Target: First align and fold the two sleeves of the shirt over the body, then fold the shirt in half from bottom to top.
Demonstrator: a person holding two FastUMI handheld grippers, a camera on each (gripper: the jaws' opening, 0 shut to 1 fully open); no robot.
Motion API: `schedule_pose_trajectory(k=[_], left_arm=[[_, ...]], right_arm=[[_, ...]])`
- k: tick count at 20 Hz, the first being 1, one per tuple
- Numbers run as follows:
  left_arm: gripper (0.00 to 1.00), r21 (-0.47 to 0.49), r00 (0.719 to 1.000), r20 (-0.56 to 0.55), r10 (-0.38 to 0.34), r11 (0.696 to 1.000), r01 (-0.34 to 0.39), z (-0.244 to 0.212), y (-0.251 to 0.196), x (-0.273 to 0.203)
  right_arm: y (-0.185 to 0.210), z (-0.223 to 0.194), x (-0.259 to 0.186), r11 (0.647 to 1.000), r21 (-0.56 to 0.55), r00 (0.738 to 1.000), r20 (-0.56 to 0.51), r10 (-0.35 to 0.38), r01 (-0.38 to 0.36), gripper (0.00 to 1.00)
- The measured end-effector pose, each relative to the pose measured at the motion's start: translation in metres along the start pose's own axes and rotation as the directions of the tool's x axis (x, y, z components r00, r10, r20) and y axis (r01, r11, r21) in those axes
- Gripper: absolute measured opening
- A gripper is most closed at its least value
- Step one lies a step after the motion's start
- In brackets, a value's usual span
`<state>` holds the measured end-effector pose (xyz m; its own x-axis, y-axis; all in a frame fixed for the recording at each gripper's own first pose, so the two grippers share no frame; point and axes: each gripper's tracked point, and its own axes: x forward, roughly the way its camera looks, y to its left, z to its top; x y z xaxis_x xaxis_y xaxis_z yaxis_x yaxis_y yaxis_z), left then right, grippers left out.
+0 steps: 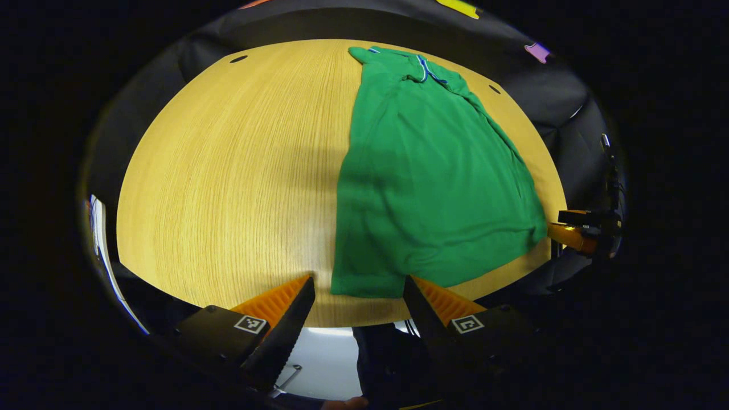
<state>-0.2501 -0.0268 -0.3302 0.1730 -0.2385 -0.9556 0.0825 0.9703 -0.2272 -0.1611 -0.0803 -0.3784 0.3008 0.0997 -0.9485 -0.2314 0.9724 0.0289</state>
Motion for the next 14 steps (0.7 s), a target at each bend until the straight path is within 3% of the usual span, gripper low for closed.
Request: schedule_pose_trajectory(k=[11,14], left_arm=[[0.99,-0.016,0.996,-0.07,0.059,0.998,-0.061,-0.002,0.002,-0.006],[1.0,0.015,0.985,-0.128,0.119,0.993,-0.118,0.008,0.002,-0.015]], right_arm=[[0.001,-0.012,0.027,0.998,0.056,0.991,-0.131,-0.015,0.022,0.96],[0.001,-0.012,0.027,0.997,0.07,0.989,-0.146,-0.022,0.033,0.96]])
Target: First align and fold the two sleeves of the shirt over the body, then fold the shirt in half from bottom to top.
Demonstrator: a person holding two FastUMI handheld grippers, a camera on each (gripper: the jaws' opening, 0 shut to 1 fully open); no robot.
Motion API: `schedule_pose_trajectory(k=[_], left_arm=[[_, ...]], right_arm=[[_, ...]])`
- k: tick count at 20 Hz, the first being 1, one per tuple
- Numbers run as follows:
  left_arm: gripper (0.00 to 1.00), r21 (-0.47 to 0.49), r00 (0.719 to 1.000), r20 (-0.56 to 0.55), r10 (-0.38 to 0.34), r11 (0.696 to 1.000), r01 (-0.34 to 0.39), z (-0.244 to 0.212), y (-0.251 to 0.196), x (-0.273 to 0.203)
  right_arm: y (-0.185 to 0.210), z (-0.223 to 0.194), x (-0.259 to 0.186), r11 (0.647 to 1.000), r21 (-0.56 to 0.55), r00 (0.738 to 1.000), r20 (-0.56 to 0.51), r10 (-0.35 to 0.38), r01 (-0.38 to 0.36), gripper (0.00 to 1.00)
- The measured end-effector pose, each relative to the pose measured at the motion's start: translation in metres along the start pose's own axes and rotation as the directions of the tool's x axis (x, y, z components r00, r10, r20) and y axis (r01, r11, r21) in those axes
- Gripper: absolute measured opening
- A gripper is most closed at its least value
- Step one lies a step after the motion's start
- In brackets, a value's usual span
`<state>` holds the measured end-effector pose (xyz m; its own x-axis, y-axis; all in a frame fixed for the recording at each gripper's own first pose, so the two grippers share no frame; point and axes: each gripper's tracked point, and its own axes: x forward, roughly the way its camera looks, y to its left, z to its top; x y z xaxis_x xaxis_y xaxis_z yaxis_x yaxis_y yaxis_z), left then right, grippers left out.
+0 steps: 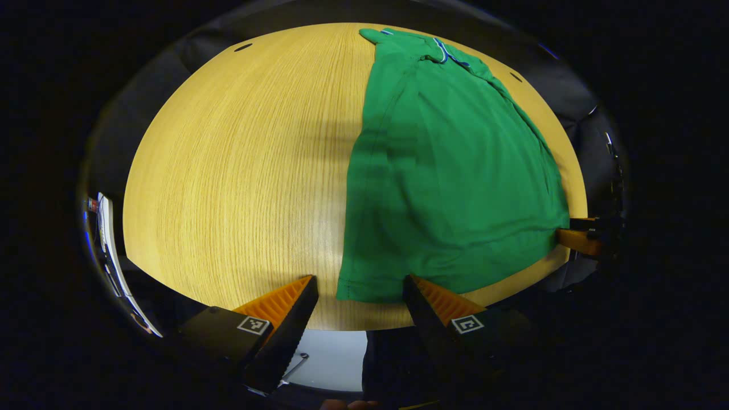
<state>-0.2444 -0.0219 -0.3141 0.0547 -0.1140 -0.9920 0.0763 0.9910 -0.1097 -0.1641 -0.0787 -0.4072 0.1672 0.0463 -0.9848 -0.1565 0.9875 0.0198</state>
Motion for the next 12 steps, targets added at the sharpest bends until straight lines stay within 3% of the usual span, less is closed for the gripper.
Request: schedule_pose_trajectory(k=[3,5,6,7,8,9,12], left_arm=[[0.98,-0.009,0.999,-0.041,0.005,1.0,-0.005,0.013,-0.002,-0.015],[0.92,-0.007,0.999,-0.05,-0.002,1.0,0.002,0.024,-0.004,-0.027],[0.86,-0.005,0.999,-0.054,-0.007,1.0,0.007,0.029,-0.006,-0.034],[0.71,0.005,0.998,-0.06,-0.011,1.0,0.011,0.036,-0.007,-0.041],[0.66,0.008,0.997,-0.067,-0.022,1.0,0.022,0.043,-0.01,-0.049],[0.51,0.0,0.997,-0.072,-0.033,0.999,0.033,0.052,-0.012,-0.057],[0.24,-0.009,0.994,-0.074,-0.078,0.997,0.078,0.082,-0.02,-0.081]], right_arm=[[0.004,-0.002,0.002,1.0,-0.002,1.0,-0.031,0.005,-0.005,0.89],[0.006,-0.002,0.0,1.0,-0.011,0.999,-0.042,0.012,-0.012,0.66],[0.008,-0.002,0.001,1.0,-0.011,0.999,-0.047,0.017,-0.017,0.63],[0.01,-0.003,0.001,1.0,-0.007,0.999,-0.045,0.023,-0.023,0.47],[0.013,-0.002,0.002,0.999,0.001,0.998,-0.044,0.033,-0.033,0.41],[0.016,-0.002,0.002,0.999,0.006,0.998,-0.043,0.049,-0.049,0.28],[0.019,-0.001,0.0,0.998,0.008,0.997,-0.048,0.065,-0.065,0.07]])
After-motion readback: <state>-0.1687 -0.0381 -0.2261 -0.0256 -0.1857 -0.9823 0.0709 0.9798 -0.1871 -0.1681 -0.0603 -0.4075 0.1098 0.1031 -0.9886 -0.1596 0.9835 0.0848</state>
